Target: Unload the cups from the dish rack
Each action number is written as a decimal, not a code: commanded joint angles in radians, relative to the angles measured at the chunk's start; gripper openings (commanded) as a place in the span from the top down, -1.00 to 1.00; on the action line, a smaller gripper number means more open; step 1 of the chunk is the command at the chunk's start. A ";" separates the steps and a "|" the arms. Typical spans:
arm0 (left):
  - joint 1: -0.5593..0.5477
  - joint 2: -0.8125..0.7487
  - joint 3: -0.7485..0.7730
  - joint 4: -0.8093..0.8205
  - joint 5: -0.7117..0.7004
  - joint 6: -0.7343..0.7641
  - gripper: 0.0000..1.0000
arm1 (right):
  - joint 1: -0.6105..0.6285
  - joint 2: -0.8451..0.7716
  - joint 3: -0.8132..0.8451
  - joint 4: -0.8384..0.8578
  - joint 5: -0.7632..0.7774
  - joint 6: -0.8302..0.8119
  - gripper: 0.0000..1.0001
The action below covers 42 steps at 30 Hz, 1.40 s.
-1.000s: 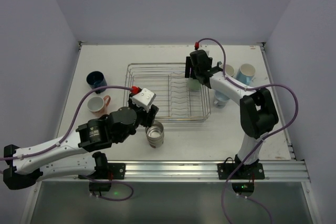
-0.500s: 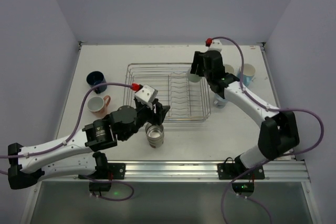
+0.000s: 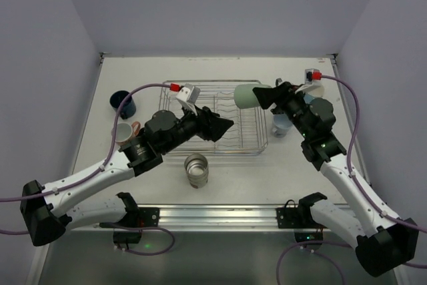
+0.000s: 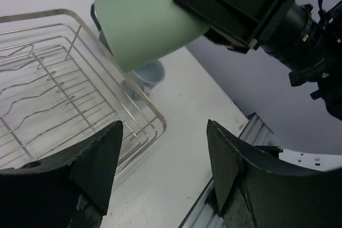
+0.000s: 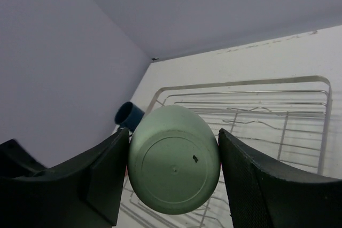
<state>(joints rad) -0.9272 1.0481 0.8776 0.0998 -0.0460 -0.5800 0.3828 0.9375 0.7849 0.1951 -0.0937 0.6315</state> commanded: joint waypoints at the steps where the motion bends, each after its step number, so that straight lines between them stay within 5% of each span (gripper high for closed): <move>1: 0.063 0.035 0.038 0.161 0.148 -0.133 -0.40 | -0.064 -0.084 -0.045 0.135 -0.262 0.146 0.53; 16: 0.131 0.173 0.015 0.451 0.370 -0.230 -0.36 | -0.084 -0.040 -0.174 0.386 -0.503 0.373 0.54; 19: 0.130 0.178 0.015 0.492 0.377 -0.230 0.14 | -0.084 -0.032 -0.173 0.386 -0.509 0.369 0.52; 21: 0.131 0.188 0.030 0.491 0.379 -0.224 0.70 | -0.084 -0.026 -0.171 0.389 -0.514 0.370 0.47; 24: 0.130 0.204 0.057 0.472 0.396 -0.204 1.00 | -0.084 -0.032 -0.168 0.348 -0.491 0.337 -0.39; 26: 0.126 0.211 0.090 0.422 0.399 -0.164 1.00 | -0.084 -0.066 -0.136 0.196 -0.389 0.286 -0.93; 27: 0.123 0.211 0.109 0.391 0.394 -0.144 1.00 | -0.084 -0.080 -0.119 0.135 -0.339 0.234 -0.98; 34: -0.093 0.282 0.362 -0.038 0.115 0.211 1.00 | -0.100 -0.212 0.003 -0.219 0.101 0.008 -0.98; 42: -0.157 0.446 0.494 -0.175 0.117 0.246 1.00 | -0.119 -0.425 0.151 -0.355 0.428 -0.130 -0.98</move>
<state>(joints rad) -1.0584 1.4406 1.3083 0.0383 0.1223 -0.4088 0.2672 0.5800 0.8589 -0.0929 0.1436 0.5976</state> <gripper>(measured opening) 0.067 0.990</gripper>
